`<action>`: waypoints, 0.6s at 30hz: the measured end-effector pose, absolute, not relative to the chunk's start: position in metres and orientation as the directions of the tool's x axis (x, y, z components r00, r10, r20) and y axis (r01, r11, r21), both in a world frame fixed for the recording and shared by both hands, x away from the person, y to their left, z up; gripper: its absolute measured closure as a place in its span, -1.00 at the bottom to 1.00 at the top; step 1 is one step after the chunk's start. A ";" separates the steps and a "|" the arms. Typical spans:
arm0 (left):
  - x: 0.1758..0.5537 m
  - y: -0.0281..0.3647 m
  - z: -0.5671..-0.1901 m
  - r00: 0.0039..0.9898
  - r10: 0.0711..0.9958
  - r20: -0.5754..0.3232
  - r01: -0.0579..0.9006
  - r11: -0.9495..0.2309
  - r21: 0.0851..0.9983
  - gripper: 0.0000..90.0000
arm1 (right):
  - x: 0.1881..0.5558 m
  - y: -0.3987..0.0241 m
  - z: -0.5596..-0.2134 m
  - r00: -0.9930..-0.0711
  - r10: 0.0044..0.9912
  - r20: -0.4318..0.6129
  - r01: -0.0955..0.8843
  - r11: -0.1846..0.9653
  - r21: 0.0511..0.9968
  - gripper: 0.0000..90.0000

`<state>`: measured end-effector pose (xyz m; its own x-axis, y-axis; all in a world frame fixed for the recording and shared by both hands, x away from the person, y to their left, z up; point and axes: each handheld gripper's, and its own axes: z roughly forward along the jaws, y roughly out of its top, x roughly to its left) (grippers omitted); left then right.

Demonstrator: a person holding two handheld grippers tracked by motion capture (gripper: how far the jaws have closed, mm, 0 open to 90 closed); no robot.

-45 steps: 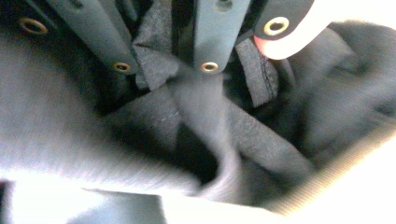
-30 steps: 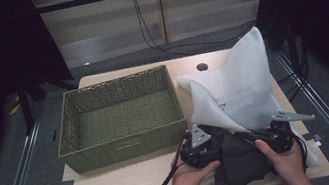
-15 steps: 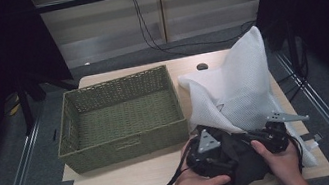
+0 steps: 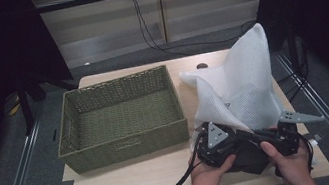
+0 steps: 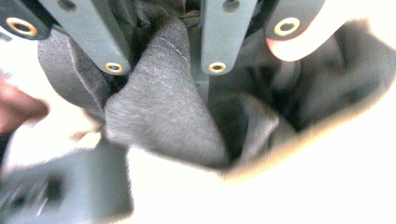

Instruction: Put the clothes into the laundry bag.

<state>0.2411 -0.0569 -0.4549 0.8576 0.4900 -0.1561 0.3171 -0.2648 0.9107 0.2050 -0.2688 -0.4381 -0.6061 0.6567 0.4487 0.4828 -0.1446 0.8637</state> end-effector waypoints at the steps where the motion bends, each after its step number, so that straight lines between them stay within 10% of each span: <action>1: 0.238 -0.058 -0.448 0.858 0.497 -0.130 0.289 -0.258 0.922 0.77 | 0.203 -0.268 -0.435 -0.615 0.651 0.445 0.473 -0.147 0.869 0.99; 8: 0.258 -0.063 -0.480 0.804 0.594 -0.021 0.291 -0.363 0.885 0.70 | 0.200 -0.264 -0.433 -0.588 0.690 0.422 0.486 -0.116 0.866 0.99; 11: 0.268 -0.054 -0.492 0.798 0.594 -0.107 0.367 -0.337 0.867 0.58 | 0.209 -0.267 -0.447 -0.554 0.702 0.447 0.530 -0.116 0.840 0.99; 18: 0.262 -0.035 -0.476 0.844 0.506 -0.179 0.398 -0.366 0.841 -0.22 | 0.221 -0.276 -0.461 -0.517 0.714 0.473 0.572 -0.123 0.811 0.98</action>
<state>0.2624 -0.0346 -0.4764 0.8437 0.5063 -0.1786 0.3977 -0.3660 0.8414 0.2206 -0.2762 -0.4614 -0.5170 0.7137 0.4727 0.5722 -0.1226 0.8109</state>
